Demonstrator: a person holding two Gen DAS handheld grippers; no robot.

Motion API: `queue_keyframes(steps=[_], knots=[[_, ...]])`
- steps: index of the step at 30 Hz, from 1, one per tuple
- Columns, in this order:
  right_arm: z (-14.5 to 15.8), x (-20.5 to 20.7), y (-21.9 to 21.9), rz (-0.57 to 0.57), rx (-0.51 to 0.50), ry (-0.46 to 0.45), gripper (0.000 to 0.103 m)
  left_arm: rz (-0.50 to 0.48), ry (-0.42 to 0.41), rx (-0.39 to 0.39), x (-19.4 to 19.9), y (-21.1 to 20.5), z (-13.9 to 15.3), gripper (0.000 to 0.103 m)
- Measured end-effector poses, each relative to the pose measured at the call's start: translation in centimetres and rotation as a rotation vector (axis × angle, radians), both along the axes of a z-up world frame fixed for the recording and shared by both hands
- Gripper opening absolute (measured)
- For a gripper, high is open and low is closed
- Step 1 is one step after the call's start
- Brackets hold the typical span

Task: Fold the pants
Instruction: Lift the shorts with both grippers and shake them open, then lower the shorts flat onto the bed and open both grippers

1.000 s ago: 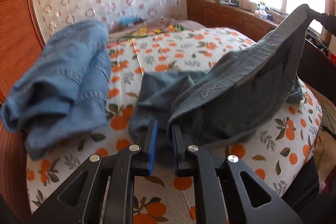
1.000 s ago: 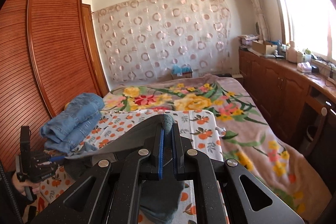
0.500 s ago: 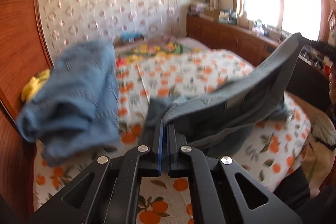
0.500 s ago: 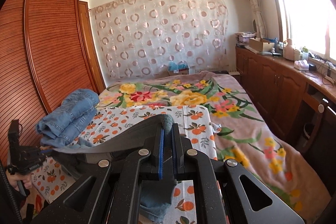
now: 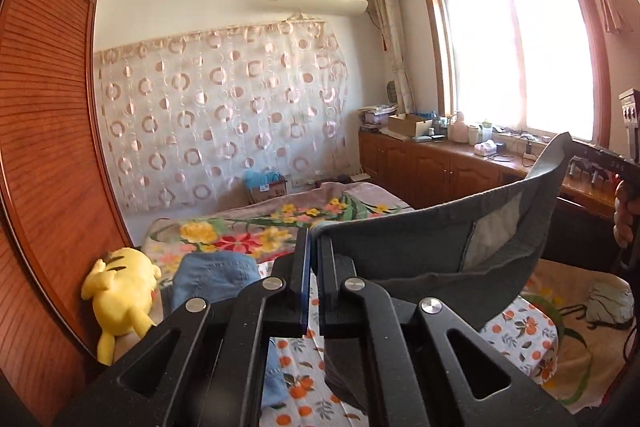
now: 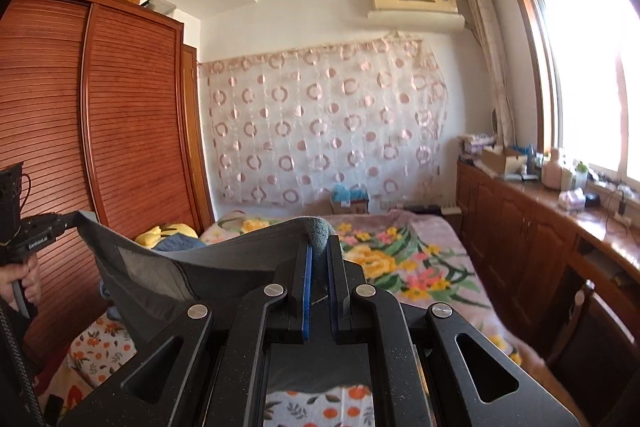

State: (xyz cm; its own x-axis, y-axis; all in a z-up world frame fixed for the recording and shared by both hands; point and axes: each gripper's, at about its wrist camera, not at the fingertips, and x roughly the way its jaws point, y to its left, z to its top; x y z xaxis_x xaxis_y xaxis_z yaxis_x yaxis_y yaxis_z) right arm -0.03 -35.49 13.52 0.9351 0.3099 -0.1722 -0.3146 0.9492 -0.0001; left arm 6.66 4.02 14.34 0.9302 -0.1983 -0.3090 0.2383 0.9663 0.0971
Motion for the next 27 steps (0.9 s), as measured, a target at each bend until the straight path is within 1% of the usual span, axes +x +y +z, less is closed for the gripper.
queue_keyframes(steps=[2,7,9,10,12,13,16,18,19,21,23,25,27], knots=[[0.3,1.5,0.5,-0.003,-0.021,0.012,0.006,0.023,0.018,0.034,2.4,0.2,-0.5,0.003],[-0.6,9.1,2.6,-0.014,-0.073,0.100,0.006,0.068,0.108,0.066,9.6,1.3,-3.0,0.003],[0.0,12.0,3.3,-0.023,-0.083,0.116,0.006,0.090,0.137,0.077,12.3,1.2,-3.2,0.003],[0.4,13.1,3.7,-0.028,-0.082,0.125,0.006,0.098,0.129,0.077,13.1,1.2,-2.9,0.003],[2.2,14.4,4.3,-0.037,-0.065,0.116,0.006,0.110,0.103,0.078,13.6,1.1,-1.9,0.003],[3.7,14.4,4.6,-0.036,-0.058,0.103,0.006,0.117,0.088,0.070,13.4,1.1,-1.2,0.003],[5.0,13.6,4.8,-0.032,-0.034,0.072,0.006,0.121,0.050,0.047,11.9,1.3,-0.3,0.003],[4.0,12.5,4.6,-0.025,-0.036,0.075,0.006,0.117,0.045,0.064,10.4,1.1,-1.0,0.003],[3.1,11.9,4.4,-0.020,-0.042,0.085,0.006,0.121,0.049,0.084,9.5,1.0,-1.9,0.003],[-0.3,10.7,3.4,-0.005,-0.041,0.138,0.006,0.115,0.080,0.122,8.1,0.9,-4.6,0.003],[-4.6,9.4,2.6,0.009,-0.057,0.221,0.006,0.100,0.134,0.133,6.6,0.9,-8.3,0.003],[-9.4,8.2,2.3,0.012,-0.072,0.312,0.006,0.086,0.219,0.128,5.2,0.7,-13.3,0.003],[-13.6,7.8,2.0,0.006,-0.066,0.400,0.006,0.083,0.279,0.116,4.3,0.3,-17.3,0.003]])
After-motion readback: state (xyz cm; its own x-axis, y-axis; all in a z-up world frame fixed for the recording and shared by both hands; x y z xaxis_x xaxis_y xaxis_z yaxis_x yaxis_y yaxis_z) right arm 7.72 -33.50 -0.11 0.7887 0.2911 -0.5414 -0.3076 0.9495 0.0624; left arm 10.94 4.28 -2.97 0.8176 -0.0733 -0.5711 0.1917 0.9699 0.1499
